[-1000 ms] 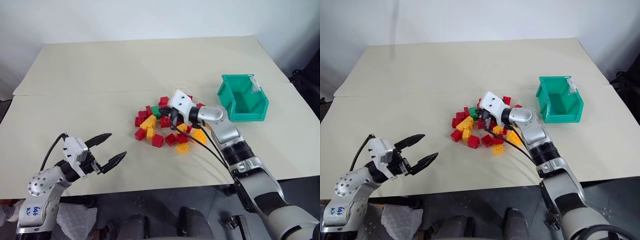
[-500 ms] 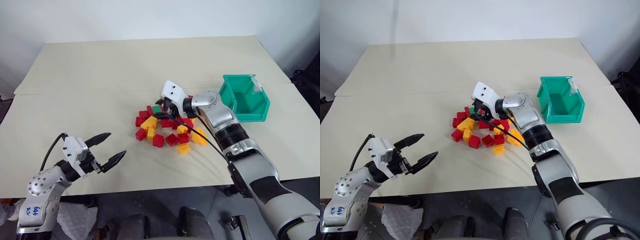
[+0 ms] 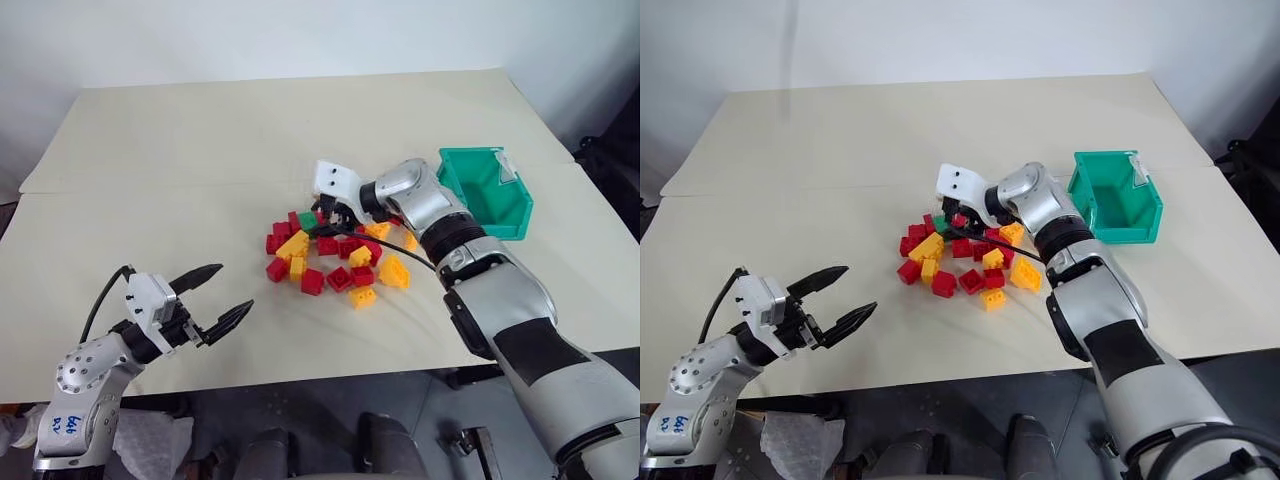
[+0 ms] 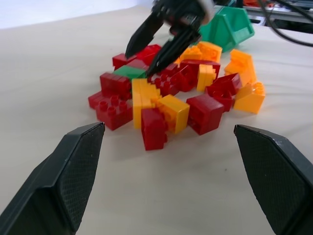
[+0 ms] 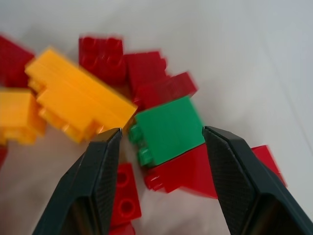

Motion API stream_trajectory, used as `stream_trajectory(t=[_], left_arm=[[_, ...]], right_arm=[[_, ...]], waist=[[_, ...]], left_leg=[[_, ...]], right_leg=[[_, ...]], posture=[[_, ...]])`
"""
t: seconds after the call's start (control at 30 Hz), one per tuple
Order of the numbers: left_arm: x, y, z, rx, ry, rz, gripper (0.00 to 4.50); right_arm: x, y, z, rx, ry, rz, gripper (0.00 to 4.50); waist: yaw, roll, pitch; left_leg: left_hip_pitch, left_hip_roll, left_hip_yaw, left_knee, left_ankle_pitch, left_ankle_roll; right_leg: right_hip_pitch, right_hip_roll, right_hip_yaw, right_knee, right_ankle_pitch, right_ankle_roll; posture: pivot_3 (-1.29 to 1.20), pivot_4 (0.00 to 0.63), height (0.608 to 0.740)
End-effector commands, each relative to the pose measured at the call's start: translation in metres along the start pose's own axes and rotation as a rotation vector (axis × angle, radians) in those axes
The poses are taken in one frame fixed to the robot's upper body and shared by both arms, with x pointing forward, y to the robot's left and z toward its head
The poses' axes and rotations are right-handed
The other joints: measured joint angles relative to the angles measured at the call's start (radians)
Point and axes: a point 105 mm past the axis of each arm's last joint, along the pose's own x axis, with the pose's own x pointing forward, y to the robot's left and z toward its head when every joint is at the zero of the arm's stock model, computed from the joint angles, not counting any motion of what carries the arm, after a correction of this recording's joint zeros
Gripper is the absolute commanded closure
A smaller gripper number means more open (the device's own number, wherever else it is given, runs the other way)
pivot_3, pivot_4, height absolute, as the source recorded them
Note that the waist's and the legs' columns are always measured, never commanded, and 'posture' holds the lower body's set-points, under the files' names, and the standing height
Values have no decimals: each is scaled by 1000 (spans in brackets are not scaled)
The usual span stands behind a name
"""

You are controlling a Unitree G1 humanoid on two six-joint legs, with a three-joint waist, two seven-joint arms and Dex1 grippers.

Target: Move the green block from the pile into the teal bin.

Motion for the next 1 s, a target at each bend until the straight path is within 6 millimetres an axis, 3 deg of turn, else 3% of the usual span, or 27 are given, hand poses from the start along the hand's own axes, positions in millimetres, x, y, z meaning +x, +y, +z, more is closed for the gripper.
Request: stream_trajectory(t=[0.03,0.33,0.67,0.9,0.97,1.0], left_arm=[[-1,0,10,18,-37,9,0],[1,-2,11,16,-43,5,0],[1,-8,12,8,-44,3,0],[-4,-8,12,5,-38,19,0],[-4,-8,12,2,-41,25,0],[-4,-8,12,0,-42,28,0]], right_arm=[[0,-6,17,-49,-14,-26,1753],[10,-4,15,-34,13,-45,1753],[11,13,-9,92,75,74,1753],[9,6,3,88,-4,29,3484],[8,-4,11,133,-52,-42,3484],[8,-9,14,145,-70,-89,3239]], waist=[[-1,0,0],[-2,1,1],[-2,1,0],[-2,1,0],[-2,1,0],[-2,1,0]], left_leg=[[0,0,0,0,0,0],[0,0,0,0,0,-1],[1,0,0,0,0,-1],[2,0,0,0,0,-1],[2,0,0,0,0,-1],[2,0,0,0,0,-1]], right_leg=[[0,0,0,0,0,0],[0,0,0,0,0,0],[0,0,1,2,0,0],[0,0,2,2,0,0],[0,0,2,2,0,0],[0,0,2,2,0,0]], posture=[[0,150,740],[0,150,740],[0,150,740],[0,150,740],[0,150,740],[0,150,740]])
